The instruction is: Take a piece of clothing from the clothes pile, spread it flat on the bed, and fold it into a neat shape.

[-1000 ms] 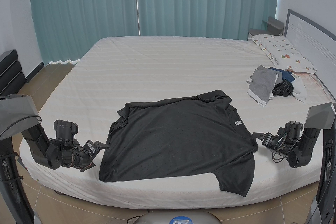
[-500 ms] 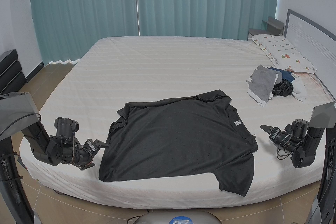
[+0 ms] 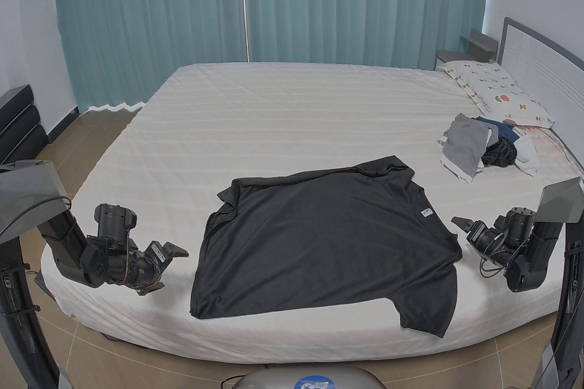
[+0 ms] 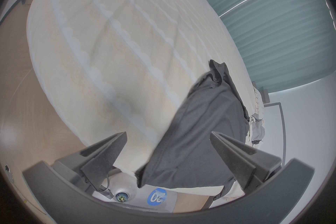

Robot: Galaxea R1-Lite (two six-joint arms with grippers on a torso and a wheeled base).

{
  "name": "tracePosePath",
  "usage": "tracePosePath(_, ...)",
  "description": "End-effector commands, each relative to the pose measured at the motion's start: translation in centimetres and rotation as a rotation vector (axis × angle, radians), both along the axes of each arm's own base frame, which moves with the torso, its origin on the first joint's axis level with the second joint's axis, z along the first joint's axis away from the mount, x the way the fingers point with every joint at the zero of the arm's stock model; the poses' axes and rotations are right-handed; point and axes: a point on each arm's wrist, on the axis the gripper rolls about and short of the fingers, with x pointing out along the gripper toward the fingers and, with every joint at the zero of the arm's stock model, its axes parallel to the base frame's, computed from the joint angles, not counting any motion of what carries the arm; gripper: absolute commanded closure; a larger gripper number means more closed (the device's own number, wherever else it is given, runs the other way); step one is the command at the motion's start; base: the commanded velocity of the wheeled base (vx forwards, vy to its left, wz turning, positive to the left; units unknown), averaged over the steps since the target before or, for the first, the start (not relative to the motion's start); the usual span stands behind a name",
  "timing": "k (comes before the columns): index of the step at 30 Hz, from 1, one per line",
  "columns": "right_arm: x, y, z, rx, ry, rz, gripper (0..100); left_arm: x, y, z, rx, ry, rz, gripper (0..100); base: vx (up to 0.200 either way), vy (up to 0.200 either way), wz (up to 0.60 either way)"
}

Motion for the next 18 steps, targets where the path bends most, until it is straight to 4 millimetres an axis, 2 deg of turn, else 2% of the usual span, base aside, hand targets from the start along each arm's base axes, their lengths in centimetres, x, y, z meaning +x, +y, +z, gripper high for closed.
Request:
tracePosePath(1, 0.04, 0.01, 0.04, -0.006, -0.016, -0.003, 0, -0.11, 0.06, -0.01, 0.006, 0.0, 0.009, 0, 0.0, 0.0, 0.0)
tracePosePath(10, 0.08, 0.17, 0.31, -0.008, -0.028, 0.0, 0, -0.15, -0.14, 0.17, -0.019, 0.005, 0.031, 0, 0.2, 0.0, 0.0)
tracePosePath(18, 0.08, 0.17, 0.31, -0.008, -0.028, 0.0, 0, -0.13, -0.14, 0.18, -0.021, 0.004, 0.033, 0, 0.0, 0.0, 0.0)
